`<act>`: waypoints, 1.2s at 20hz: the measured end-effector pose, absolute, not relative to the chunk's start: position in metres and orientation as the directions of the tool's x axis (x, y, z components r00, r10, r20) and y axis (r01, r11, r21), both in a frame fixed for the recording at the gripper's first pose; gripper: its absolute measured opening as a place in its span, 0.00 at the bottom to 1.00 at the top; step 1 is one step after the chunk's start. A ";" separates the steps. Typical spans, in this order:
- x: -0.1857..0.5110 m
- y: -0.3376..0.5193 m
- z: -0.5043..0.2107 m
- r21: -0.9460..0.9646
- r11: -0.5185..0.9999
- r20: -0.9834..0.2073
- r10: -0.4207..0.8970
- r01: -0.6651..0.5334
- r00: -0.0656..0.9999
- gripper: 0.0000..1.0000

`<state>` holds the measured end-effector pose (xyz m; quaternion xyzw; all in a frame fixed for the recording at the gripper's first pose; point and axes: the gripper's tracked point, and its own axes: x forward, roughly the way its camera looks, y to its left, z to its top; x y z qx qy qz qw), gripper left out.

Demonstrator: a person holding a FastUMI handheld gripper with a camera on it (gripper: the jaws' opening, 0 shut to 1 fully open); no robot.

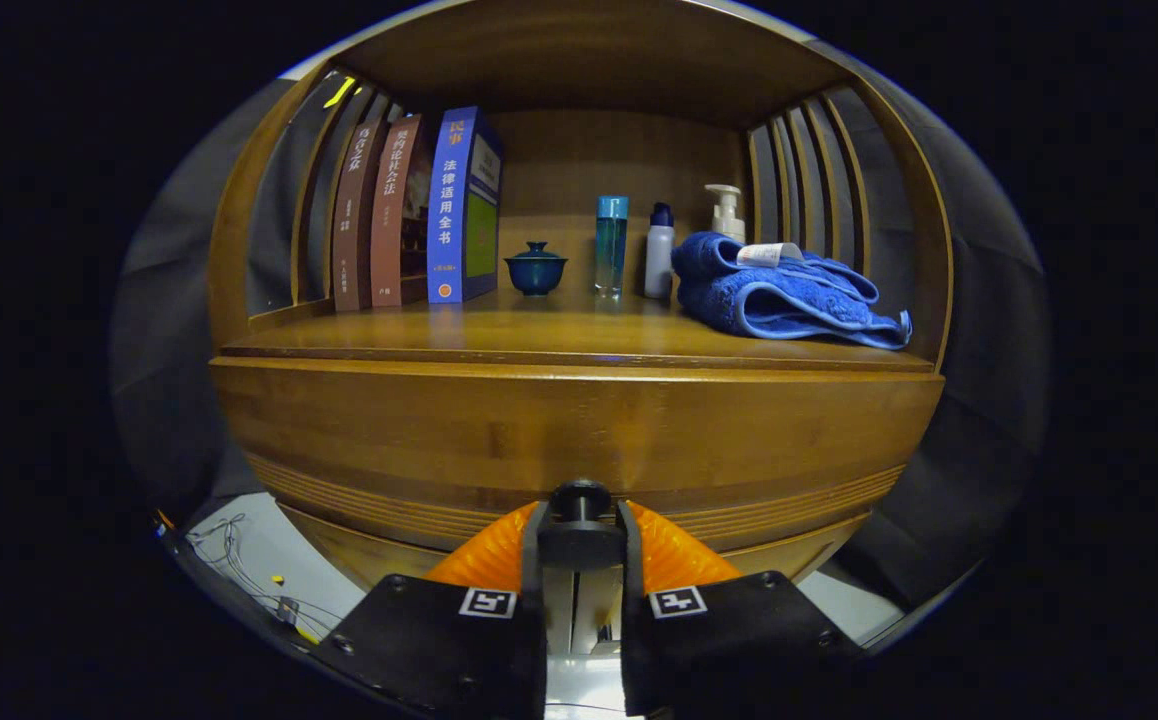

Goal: Pull open the drawer, take out the items inside it, and place them on the countertop above the cabinet.

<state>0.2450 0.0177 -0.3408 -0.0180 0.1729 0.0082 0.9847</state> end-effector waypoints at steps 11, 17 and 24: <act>0.167 0.012 -0.335 0.030 0.999 -0.352 0.025 -0.016 0.936 0.33; 0.134 0.010 -0.334 0.038 0.999 -0.354 0.029 -0.017 0.935 0.33; 0.102 0.007 -0.337 0.034 0.999 -0.365 0.031 -0.020 0.931 0.33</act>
